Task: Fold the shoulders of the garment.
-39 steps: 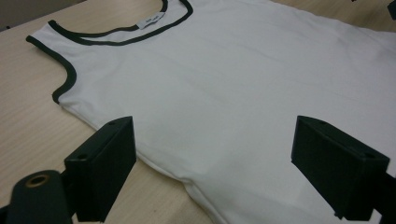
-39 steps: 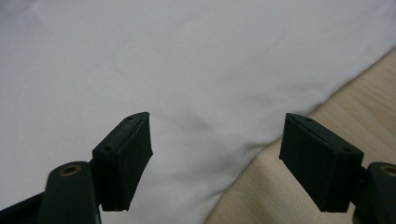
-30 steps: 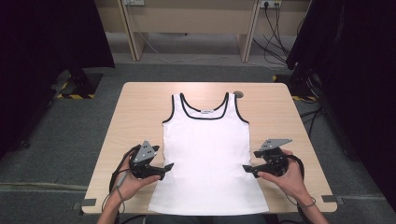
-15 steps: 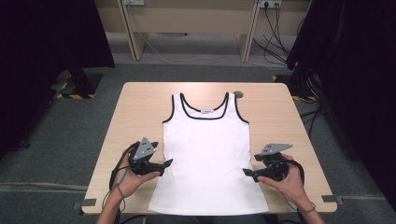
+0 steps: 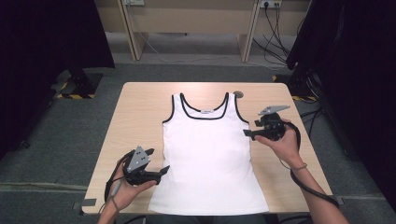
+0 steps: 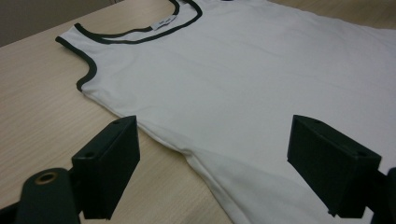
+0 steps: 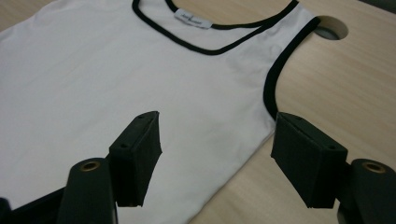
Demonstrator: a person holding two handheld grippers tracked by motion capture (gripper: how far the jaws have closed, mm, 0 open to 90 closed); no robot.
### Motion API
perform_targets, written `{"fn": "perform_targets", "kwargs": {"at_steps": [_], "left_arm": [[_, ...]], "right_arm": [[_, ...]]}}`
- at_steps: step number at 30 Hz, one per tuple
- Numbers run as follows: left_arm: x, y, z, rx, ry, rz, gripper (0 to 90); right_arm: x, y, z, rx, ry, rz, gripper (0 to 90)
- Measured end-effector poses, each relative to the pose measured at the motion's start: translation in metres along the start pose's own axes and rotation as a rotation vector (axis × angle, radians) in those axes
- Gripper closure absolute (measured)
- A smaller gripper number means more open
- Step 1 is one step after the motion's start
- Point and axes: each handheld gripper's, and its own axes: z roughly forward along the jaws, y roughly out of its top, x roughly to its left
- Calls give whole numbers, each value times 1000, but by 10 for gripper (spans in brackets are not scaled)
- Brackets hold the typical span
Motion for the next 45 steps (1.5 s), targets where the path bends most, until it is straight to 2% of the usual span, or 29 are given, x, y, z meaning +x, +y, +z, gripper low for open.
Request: {"fn": "perform_targets", "kwargs": {"at_steps": [5, 11, 12, 16, 21, 28, 29, 32, 35, 40, 42, 45], "left_arm": [[-2, -6, -9, -18, 18, -13, 161], [-4, -15, -14, -26, 35, -34, 163], [-5, -18, -15, -36, 44, -48, 163], [-5, -25, -14, -65, 75, -77, 167], [-4, -33, -11, -57, 92, -88, 167], [-4, -40, -10, -72, 105, -112, 167], [-4, -40, -10, -72, 105, -112, 167], [-5, -42, -9, -69, 104, -111, 167], [-4, -44, -9, -65, 102, -113, 167], [-3, -44, -10, -74, 101, -118, 167], [-4, -44, -10, -74, 101, -107, 167], [-3, -45, -10, -79, 99, -115, 168]], "right_arm": [[-15, 14, 10, 11, -29, 36, 338], [-25, 27, 27, 35, -56, 50, 368], [-26, 30, 31, 41, -64, 48, 371], [-32, 40, 44, 48, -88, 67, 383], [-39, 55, 56, 54, -105, 86, 395], [-47, 72, 67, 55, -121, 106, 414], [-51, 76, 77, 64, -126, 119, 414], [-51, 76, 77, 64, -126, 119, 437], [-58, 81, 93, 83, -148, 144, 456], [-60, 83, 99, 84, -147, 159, 519], [-62, 85, 104, 83, -152, 170, 554], [-65, 86, 112, 99, -149, 187, 577]]}}
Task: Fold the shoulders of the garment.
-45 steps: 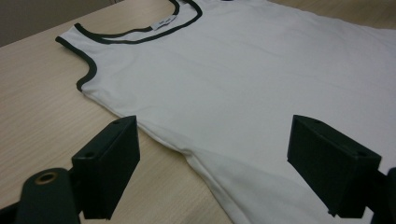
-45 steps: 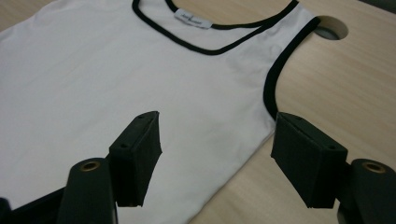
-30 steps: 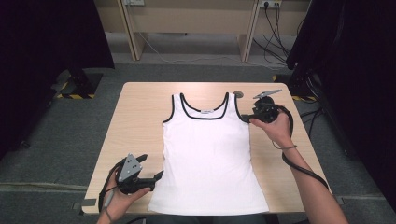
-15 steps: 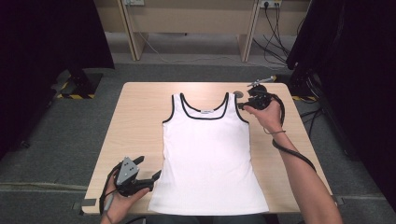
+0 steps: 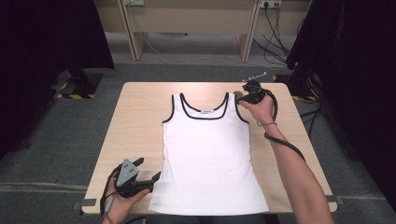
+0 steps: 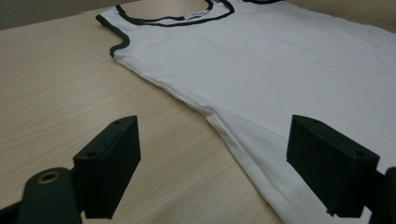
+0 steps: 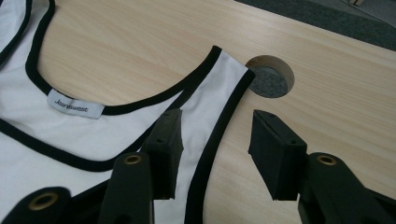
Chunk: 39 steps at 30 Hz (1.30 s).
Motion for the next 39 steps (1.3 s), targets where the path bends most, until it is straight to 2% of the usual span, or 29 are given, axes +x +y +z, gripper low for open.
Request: {"fn": "perform_targets", "kwargs": {"at_steps": [1, 3, 4, 5, 9, 10, 20, 24, 27, 29, 32, 33, 34, 39], "left_arm": [[0, 0, 0, 0, 0, 0, 168], [0, 0, 0, -1, -2, -3, 168], [0, 0, 0, -1, -2, -3, 168], [0, 0, 0, 0, -4, -2, 168], [0, 0, 0, -3, -4, -2, 168], [0, 0, 0, -1, -3, 5, 168], [-1, 0, 0, -1, -6, 11, 169], [-2, 0, 0, 5, -5, 17, 169], [-2, 0, 0, 6, -5, 18, 169], [-2, 0, 0, 3, -5, 19, 169], [-2, 0, 1, 7, -6, 19, 170], [-2, 0, 1, 7, -6, 19, 170], [-2, 0, 1, 8, -7, 20, 170], [-2, 0, 1, 5, -5, 25, 171]], "right_arm": [[-2, 1, 9, 20, -2, 19, 577], [-2, 1, 9, 20, -2, 19, 598], [-2, 0, 18, 36, -2, 29, 598], [-2, 0, 18, 36, -2, 29, 625], [-2, -2, 25, 51, -1, 38, 629], [-1, -4, 31, 67, 1, 48, 627], [8, -8, 47, 101, -4, 34, 612], [8, -9, 49, 98, -4, 37, 598], [10, -10, 49, 95, -15, 22, 598], [12, -11, 49, 85, -26, 16, 636], [16, -15, 49, 49, -23, 6, 749], [16, -15, 49, 49, -23, 6, 749], [17, -18, 49, 30, -19, 20, 816], [17, -18, 49, 26, -4, 64, 857]]}}
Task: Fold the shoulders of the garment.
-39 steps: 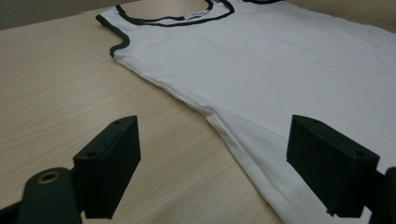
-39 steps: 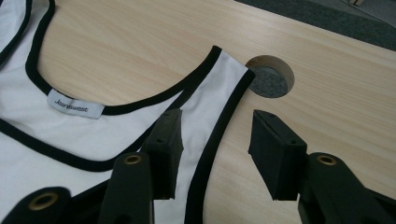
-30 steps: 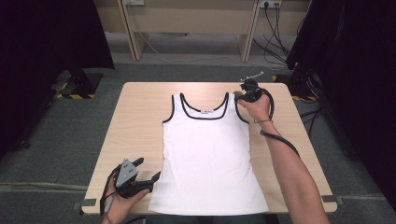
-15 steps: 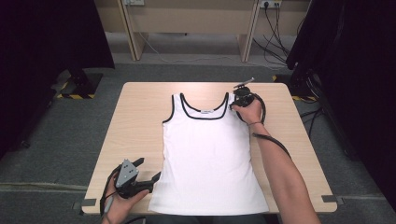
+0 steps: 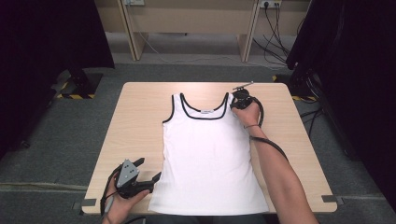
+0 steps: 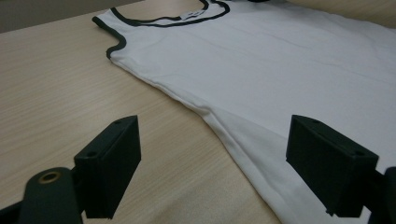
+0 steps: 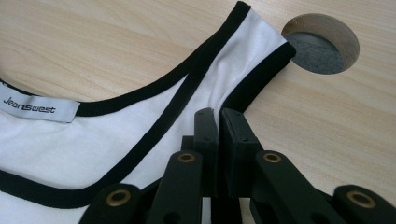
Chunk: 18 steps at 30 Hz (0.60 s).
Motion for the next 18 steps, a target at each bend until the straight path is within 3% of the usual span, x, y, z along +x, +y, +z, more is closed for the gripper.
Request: {"fn": "perform_targets", "kwargs": {"at_steps": [5, 11, 18], "left_arm": [[0, 0, 0, 0, -1, -2, 172], [0, 0, 0, -2, 0, 1, 172], [-1, 0, 1, 7, 4, 8, 172]], "right_arm": [[-4, 0, -4, -16, 53, 37, 860], [-1, 0, -15, -55, 85, 26, 860], [3, -1, -29, -94, 88, -9, 860]]}}
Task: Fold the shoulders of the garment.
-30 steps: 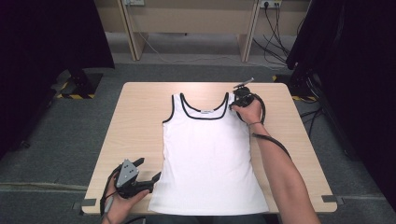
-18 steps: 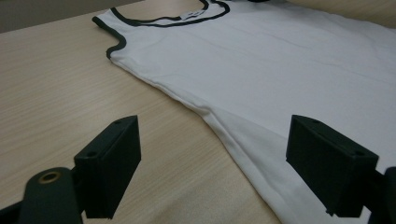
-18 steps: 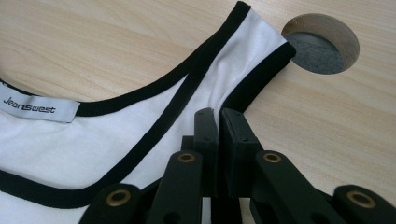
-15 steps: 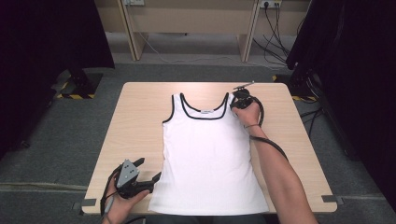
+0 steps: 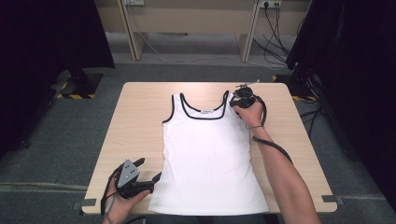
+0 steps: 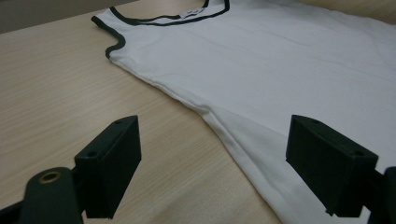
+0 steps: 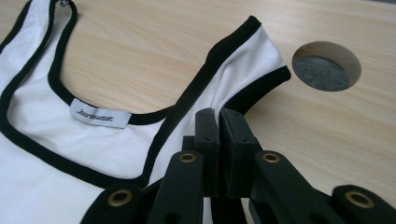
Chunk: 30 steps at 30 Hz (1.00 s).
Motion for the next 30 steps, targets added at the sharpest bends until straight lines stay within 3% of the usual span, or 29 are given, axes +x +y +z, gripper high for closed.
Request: {"fn": "perform_targets", "kwargs": {"at_steps": [8, 21, 30], "left_arm": [[-1, 0, 0, 1, 4, 8, 173], [-1, 0, -1, -5, 3, 11, 176], [-1, 0, -1, -6, -2, 9, 182]], "right_arm": [[9, -1, -13, -23, -2, -52, 859], [21, -10, -20, -39, -17, -113, 859], [33, -14, -27, -58, 0, -157, 857]]}}
